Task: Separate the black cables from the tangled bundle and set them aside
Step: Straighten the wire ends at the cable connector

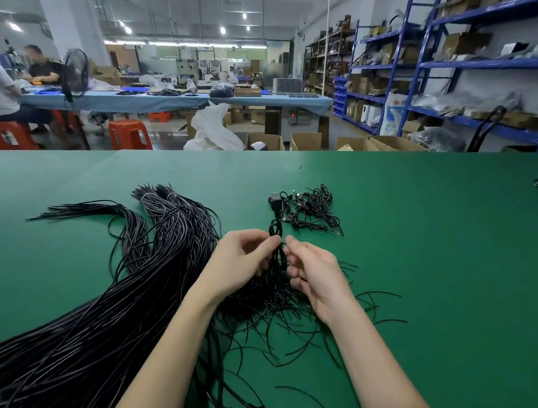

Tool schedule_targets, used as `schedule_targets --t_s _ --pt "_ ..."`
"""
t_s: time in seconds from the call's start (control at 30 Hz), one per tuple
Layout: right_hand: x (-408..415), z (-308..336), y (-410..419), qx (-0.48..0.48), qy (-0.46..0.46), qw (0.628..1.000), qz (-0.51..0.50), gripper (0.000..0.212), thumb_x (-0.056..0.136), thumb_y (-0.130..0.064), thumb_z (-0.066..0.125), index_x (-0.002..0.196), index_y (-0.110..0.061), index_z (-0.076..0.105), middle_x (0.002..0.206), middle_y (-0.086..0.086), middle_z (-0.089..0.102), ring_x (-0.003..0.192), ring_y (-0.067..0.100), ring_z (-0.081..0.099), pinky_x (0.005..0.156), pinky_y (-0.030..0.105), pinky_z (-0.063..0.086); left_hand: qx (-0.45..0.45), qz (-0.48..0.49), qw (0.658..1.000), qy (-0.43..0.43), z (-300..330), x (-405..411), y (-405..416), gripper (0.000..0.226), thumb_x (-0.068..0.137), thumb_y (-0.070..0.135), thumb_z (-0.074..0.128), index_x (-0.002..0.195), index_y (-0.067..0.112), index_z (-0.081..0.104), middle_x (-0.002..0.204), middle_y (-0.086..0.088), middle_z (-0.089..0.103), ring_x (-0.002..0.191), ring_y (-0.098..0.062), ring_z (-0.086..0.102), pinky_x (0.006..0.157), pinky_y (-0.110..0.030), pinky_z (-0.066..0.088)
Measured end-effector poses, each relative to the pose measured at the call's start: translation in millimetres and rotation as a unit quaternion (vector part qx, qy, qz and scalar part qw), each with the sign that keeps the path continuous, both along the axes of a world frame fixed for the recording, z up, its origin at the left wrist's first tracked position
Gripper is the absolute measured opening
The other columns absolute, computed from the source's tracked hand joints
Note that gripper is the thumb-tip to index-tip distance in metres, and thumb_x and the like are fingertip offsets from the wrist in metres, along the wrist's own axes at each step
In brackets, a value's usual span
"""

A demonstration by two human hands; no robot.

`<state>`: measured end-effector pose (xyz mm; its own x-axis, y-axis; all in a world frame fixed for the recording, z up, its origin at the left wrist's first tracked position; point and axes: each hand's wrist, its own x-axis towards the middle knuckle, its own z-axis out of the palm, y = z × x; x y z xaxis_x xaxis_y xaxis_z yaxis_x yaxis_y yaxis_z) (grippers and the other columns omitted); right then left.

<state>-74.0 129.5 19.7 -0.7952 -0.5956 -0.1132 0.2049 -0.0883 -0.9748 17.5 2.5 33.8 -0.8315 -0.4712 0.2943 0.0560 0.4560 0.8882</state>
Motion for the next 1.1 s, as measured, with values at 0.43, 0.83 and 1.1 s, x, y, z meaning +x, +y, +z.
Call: schedule_targets --t_s 0.43,0.83,1.1 --pt "1 -10 3 0.141 0.431 0.890 -0.034 0.034 0.099 -0.037 0.060 0.071 -0.021 0.050 0.057 -0.011 0.046 0.055 0.010 0.040 0.052 0.025 0.034 0.263 -0.015 0.965 0.008 -4 -4 9 0.026 0.094 0.023 0.070 0.069 0.016 0.074 0.058 0.004 0.052 0.050 -0.007 0.046 0.048 -0.016 0.039" --pt "6 2 -4 -0.084 -0.200 0.969 0.115 0.032 0.090 -0.035 0.073 0.107 -0.008 0.072 0.086 0.005 0.075 0.068 0.011 0.069 0.057 0.021 0.055 0.394 -0.048 0.916 0.063 -5 -12 10 0.016 0.083 0.029 0.075 0.075 0.016 0.075 0.064 0.003 0.058 0.051 -0.004 0.051 0.052 -0.012 0.048" --pt "0 -9 -2 -0.059 -0.065 0.996 0.023 0.014 0.094 -0.013 0.073 0.106 -0.007 0.067 0.077 0.007 0.076 0.064 0.015 0.072 0.058 0.021 0.057 0.306 0.015 0.951 0.028 -5 -11 0 0.024 0.097 0.026 0.066 0.112 0.008 0.071 0.082 -0.003 0.067 0.063 -0.011 0.061 0.056 -0.019 0.051"
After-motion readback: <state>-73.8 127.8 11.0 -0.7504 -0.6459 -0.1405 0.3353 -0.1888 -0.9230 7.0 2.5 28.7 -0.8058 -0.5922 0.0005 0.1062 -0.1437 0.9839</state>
